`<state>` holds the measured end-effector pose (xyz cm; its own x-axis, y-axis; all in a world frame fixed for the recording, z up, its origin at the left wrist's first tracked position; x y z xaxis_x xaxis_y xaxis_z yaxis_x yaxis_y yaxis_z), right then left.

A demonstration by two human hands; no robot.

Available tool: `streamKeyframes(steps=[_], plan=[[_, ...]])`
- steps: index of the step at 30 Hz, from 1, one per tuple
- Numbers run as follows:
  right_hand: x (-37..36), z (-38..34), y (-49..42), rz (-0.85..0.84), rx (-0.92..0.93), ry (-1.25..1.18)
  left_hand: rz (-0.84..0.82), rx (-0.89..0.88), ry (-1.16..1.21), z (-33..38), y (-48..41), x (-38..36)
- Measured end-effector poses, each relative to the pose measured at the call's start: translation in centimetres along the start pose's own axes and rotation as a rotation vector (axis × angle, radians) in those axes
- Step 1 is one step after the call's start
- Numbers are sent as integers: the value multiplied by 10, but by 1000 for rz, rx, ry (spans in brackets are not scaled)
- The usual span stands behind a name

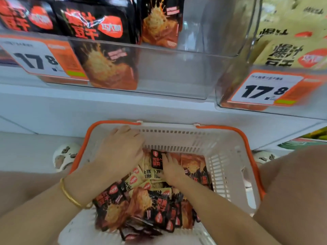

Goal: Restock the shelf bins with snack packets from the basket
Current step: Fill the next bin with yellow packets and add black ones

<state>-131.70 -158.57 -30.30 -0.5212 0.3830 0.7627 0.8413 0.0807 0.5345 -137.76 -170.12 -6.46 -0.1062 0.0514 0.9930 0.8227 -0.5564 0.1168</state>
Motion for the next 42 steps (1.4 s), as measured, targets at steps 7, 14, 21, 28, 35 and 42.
streamKeyframes(steps=[7, 14, 21, 28, 35, 42], plan=[[19, -15, 14, 150, 12, 156, -103, 65, -12, 4, -9, -27], [117, -69, 87, 569, 177, -363, -499, 298, 891, 37, -6, -17], [150, -62, 137, 521, 165, -864, -466, 377, 861, 17, -4, 8], [209, -84, 183, 407, 366, -1051, -272, 32, 996, 12, 4, 98], [374, -140, 216, 1096, 437, -652, 756, -40, 994, -36, 1, 220], [422, -95, 84, 920, -58, -540, 704, -19, 241, -28, -37, 190]])
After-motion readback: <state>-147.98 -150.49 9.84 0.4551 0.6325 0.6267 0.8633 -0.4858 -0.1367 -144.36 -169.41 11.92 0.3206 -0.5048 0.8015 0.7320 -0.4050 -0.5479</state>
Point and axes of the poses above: each hand's wrist, its own y-axis away from the middle knuckle, its own x-axis out of the back of the hand, z = x × y, the point moved 6 cm from there along -y, towards the middle knuckle, and after that the axes turned 12 degrees about x, right-handed, at the moved point
